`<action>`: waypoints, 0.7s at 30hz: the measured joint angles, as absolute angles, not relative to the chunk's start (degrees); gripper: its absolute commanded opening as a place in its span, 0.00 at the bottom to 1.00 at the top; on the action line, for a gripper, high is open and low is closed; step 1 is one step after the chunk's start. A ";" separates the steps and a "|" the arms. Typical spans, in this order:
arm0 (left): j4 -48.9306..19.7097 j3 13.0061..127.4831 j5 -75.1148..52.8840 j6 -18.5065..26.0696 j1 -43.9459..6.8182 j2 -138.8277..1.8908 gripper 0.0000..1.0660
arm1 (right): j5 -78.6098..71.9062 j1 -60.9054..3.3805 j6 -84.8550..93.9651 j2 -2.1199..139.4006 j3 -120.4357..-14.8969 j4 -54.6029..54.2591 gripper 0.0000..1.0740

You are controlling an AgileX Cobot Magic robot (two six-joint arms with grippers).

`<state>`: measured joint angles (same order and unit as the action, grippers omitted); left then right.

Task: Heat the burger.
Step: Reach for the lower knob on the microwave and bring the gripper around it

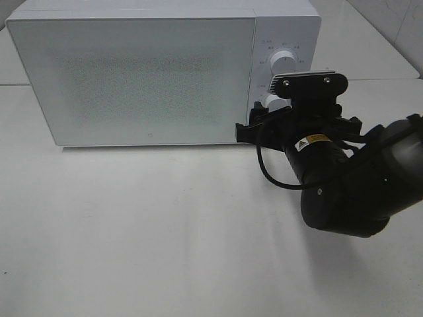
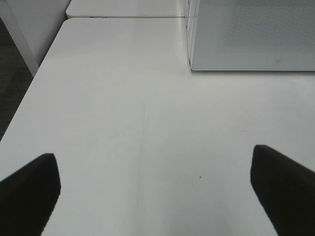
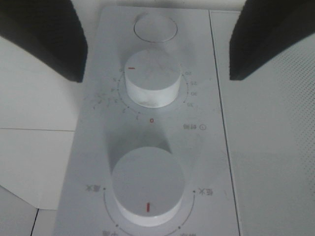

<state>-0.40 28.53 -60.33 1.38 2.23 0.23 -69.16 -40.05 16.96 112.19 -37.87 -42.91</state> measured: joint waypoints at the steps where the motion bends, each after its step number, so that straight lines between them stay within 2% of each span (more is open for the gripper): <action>1: -0.40 28.53 -60.33 1.38 2.23 0.23 0.97 | -69.16 -40.05 16.96 112.70 -38.39 -42.97 0.71; 14: -0.40 28.53 -60.33 1.38 2.23 0.23 0.97 | -69.16 -39.42 16.50 118.66 -44.92 -44.35 0.71; 21: -0.40 28.53 -60.33 1.38 2.23 0.23 0.97 | -69.16 -37.64 15.36 118.72 -44.98 -44.58 0.71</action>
